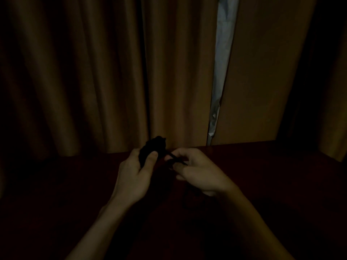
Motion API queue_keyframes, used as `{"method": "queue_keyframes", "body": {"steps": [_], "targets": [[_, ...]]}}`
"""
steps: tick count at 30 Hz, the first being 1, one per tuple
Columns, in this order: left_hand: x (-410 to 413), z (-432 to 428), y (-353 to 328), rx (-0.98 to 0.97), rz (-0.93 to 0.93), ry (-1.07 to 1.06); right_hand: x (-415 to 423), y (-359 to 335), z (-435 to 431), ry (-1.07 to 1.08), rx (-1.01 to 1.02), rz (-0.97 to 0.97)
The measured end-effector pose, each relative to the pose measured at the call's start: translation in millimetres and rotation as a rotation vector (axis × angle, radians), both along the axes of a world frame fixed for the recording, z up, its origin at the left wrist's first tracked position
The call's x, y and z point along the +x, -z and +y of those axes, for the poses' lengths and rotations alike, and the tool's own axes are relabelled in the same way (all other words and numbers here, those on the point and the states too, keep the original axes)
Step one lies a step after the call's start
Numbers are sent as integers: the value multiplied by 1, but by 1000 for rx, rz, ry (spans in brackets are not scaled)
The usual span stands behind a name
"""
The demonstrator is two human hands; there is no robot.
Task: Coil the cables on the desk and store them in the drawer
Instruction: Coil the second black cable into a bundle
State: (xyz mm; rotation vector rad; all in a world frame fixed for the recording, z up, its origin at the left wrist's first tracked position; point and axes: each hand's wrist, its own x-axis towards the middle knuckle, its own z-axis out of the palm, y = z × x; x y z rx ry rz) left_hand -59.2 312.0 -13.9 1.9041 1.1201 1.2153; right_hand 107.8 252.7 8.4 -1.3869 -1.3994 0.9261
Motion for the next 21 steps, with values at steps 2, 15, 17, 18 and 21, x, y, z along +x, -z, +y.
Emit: {"method": "queue_keyframes", "body": {"steps": [2, 15, 17, 18, 21], "targets": [[-2, 2, 2, -15, 5, -11, -3, 0, 1, -19, -58, 58], [-4, 22, 8, -281, -310, 26, 0, 8, 5, 37, 251, 214], [-4, 23, 6, -337, -393, 51, 0, 10, 4, 12, 243, 144], [-4, 24, 4, -362, -432, 67, 0, 11, 4, 15, 245, 121], [-5, 21, 0, -398, -493, 135, 1, 14, 5, 23, 192, 131]]}}
